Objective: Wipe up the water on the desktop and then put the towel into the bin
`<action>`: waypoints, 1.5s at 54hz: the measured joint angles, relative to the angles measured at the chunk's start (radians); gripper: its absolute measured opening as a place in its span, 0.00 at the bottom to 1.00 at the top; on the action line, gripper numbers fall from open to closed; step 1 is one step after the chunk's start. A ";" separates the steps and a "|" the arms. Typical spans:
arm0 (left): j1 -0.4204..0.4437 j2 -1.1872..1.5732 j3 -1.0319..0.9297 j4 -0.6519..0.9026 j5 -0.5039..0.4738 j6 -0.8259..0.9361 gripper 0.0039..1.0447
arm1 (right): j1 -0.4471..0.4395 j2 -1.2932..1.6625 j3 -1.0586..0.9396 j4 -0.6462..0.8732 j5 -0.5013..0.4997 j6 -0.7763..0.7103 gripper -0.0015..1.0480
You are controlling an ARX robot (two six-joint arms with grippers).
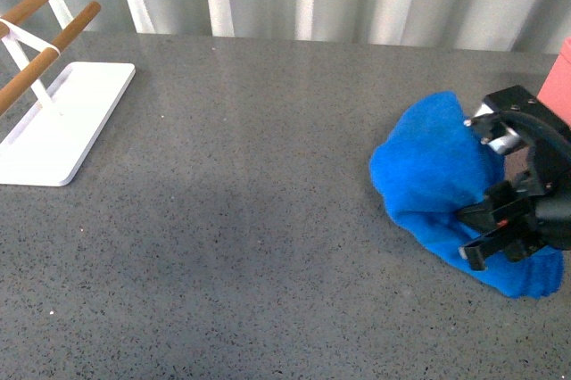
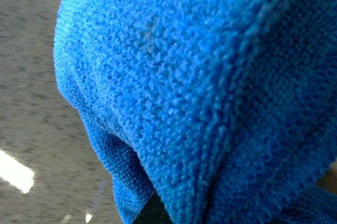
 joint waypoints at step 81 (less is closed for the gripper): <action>0.000 0.000 0.000 0.000 0.000 0.000 0.94 | 0.231 0.374 0.565 -0.115 -0.012 -0.023 0.03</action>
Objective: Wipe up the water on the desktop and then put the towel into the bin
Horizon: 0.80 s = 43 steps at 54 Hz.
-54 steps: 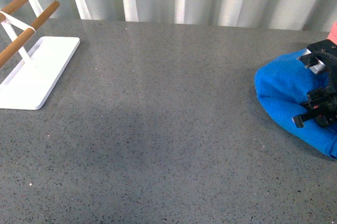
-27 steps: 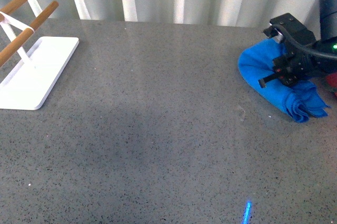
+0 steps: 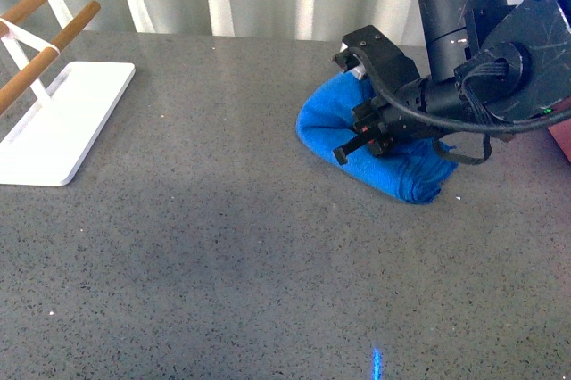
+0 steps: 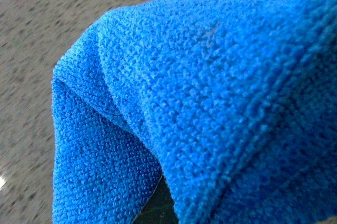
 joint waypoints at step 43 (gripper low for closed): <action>0.000 0.000 0.000 0.000 0.000 0.000 0.94 | -0.212 -0.543 -0.314 -0.139 -0.042 -0.285 0.03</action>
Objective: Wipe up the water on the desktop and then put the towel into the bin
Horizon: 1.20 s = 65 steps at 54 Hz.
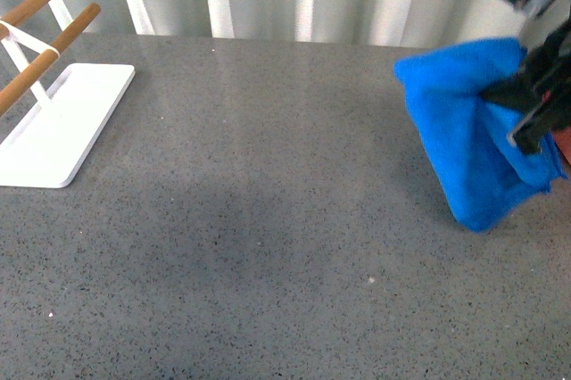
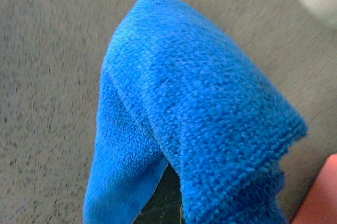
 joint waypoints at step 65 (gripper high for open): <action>0.000 0.000 0.000 0.000 0.000 0.000 0.94 | -0.570 0.058 0.286 -0.168 0.012 0.029 0.03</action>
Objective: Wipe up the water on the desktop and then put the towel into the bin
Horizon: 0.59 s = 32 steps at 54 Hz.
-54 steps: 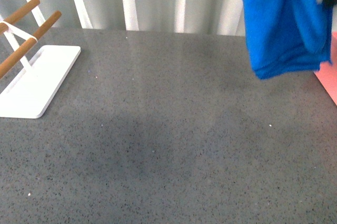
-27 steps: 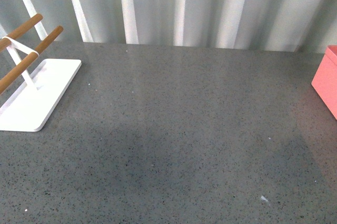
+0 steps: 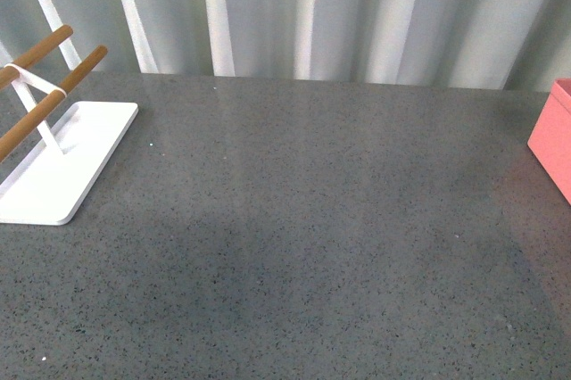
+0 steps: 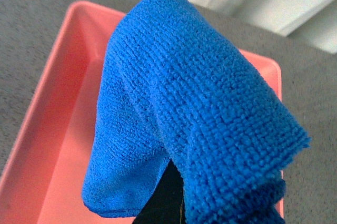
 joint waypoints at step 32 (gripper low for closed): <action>0.000 0.000 0.000 0.000 0.000 0.000 0.94 | -0.065 0.160 0.137 -0.146 0.150 0.397 0.71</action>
